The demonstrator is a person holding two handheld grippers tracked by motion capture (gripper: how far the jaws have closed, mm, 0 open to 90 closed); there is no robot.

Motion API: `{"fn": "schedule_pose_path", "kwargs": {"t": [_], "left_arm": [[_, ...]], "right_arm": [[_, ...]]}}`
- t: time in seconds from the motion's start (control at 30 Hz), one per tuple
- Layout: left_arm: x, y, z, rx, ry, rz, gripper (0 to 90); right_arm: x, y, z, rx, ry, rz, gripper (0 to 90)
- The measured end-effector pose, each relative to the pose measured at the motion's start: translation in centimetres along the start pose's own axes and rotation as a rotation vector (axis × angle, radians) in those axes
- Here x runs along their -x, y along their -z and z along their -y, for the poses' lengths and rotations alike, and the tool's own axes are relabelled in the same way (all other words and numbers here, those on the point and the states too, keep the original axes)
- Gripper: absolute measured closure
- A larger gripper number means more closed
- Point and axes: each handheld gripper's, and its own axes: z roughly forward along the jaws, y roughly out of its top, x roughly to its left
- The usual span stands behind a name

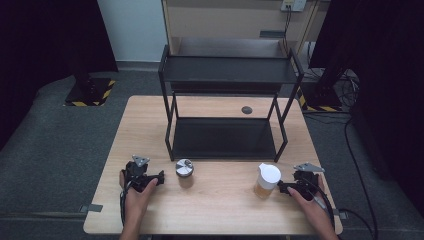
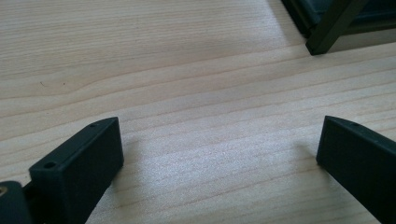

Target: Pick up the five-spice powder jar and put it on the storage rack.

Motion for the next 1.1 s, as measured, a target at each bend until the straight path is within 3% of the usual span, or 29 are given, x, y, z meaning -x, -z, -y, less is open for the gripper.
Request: {"fn": "schedule_pose_path", "kwargs": {"t": [0.33,0.6,1.1], "left_arm": [[0.0,0.5,-0.3,0.001,0.008,0.017,0.9],[0.2,1.9,-0.4,0.033,0.029,0.025,1.3],[1.1,5.0,-0.4,0.104,0.015,0.021,1.5]], "right_arm": [[0.0,0.0,0.0,0.0,0.0,0.0,1.8],[0.0,0.0,0.0,0.0,0.0,0.0,1.8],[0.0,0.0,0.0,0.0,0.0,0.0,1.8]]}}
